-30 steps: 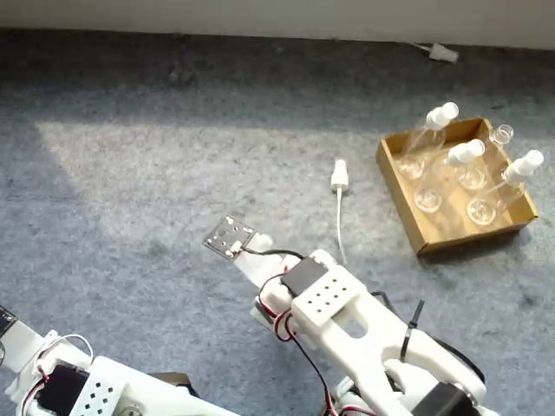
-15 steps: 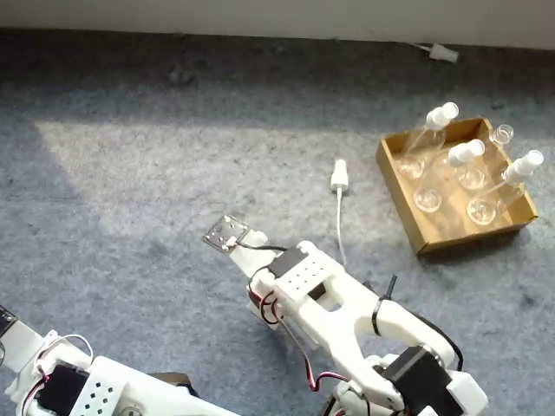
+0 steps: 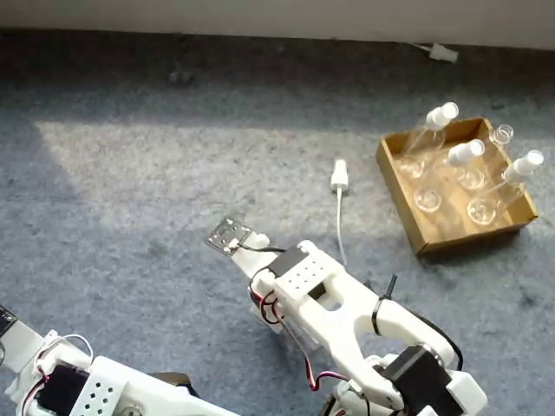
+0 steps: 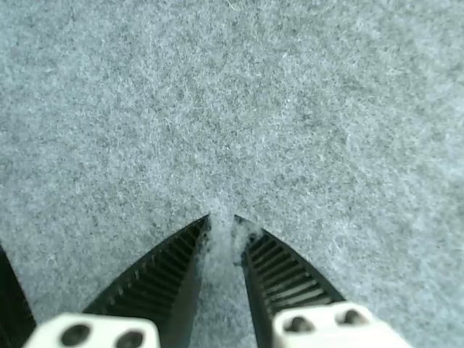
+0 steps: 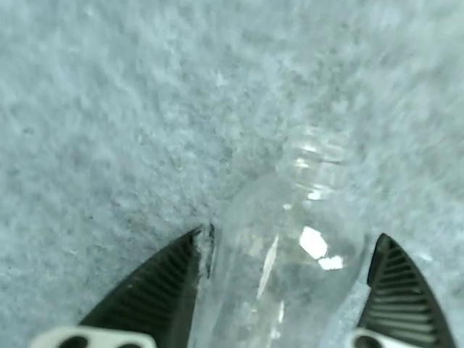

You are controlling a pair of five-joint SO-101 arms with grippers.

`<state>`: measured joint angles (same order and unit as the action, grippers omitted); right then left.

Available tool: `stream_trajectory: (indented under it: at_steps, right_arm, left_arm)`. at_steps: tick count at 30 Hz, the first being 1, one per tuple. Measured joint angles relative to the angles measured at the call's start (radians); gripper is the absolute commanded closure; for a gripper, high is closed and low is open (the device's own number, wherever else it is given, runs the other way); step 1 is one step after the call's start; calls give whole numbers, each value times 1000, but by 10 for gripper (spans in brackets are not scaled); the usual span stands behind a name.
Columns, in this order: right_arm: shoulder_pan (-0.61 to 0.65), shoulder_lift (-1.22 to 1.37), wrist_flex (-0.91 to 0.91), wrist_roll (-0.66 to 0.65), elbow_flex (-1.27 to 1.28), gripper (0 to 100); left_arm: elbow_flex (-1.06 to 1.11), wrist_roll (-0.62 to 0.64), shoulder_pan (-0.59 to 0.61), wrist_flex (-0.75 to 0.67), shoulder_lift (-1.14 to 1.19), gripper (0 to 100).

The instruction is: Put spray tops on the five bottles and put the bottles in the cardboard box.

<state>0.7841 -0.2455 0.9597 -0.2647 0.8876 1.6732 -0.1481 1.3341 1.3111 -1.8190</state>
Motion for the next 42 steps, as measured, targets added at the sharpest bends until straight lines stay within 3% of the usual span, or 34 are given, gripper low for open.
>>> stream_trajectory:
  at_steps: [9, 18, 24, 29, 37, 42]
  right_arm:
    - [0, 0, 3, 0, 0, 857]
    - [-5, -14, 8, 0, 0, 868]
    - [-3, -238, 23, 0, 0, 868]
    - [-3, -516, 160, 0, 0, 868]
    - [-218, -858, 313, 0, 0, 868]
    - [-344, -988, 316, 0, 0, 868]
  left_arm:
    - [0, 0, 0, 0, 0, 995]
    - [0, 0, 0, 0, 0, 995]
    - [0, 0, 0, 0, 0, 995]
    - [0, 0, 0, 0, 0, 995]
    - [0, 0, -6, 3, 0, 995]
    - [0, 2, -167, 3, 0, 994]
